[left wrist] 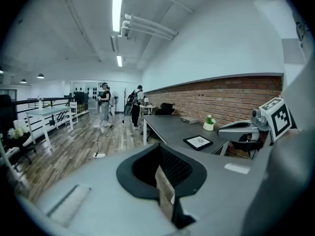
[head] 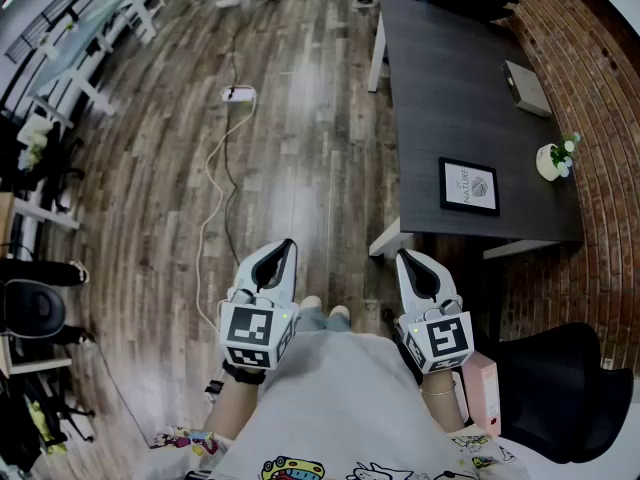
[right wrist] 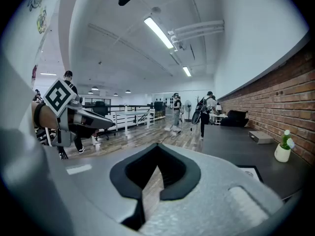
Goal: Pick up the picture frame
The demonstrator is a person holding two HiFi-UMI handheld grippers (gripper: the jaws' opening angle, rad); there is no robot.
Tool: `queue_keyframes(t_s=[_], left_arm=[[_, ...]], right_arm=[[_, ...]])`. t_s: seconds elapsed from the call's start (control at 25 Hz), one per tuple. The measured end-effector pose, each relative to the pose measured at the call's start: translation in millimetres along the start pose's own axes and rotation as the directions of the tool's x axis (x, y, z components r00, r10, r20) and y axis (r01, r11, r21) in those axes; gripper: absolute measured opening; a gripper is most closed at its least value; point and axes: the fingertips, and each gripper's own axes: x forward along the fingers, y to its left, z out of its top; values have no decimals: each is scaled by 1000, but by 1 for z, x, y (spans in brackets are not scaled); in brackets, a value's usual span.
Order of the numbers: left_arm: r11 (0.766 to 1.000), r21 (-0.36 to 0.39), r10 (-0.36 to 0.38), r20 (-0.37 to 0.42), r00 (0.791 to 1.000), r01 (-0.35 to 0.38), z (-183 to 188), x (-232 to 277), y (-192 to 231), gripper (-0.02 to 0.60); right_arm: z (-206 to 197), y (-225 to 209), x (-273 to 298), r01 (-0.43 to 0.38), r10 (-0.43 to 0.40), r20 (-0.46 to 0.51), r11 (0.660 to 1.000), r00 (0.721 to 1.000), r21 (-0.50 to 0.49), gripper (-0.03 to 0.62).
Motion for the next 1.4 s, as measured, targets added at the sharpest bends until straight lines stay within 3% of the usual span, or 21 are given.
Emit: queue_keyframes(t_s=[0.4,0.68,0.92,1.4], left_arm=[[999,-16,30,0,1000,-30,-10,-15,-5,14],[999,-34,33,-18,999,-34,-15,-6,12,54],[999,-42,-8,-27,1000,6,-5,35,47,89],[998,-17,-65,-6,998,65,52,146,146,123]], right_arm=[[-7,6,-13,-12,9,38,996,999,89,3],[-9,6,9,-25,23,18,991,1000,128,83],[-2,-8,57,3,-5,13,987,1000,158,115],[40,-61,181,70,-75,20,985,997,158,146]])
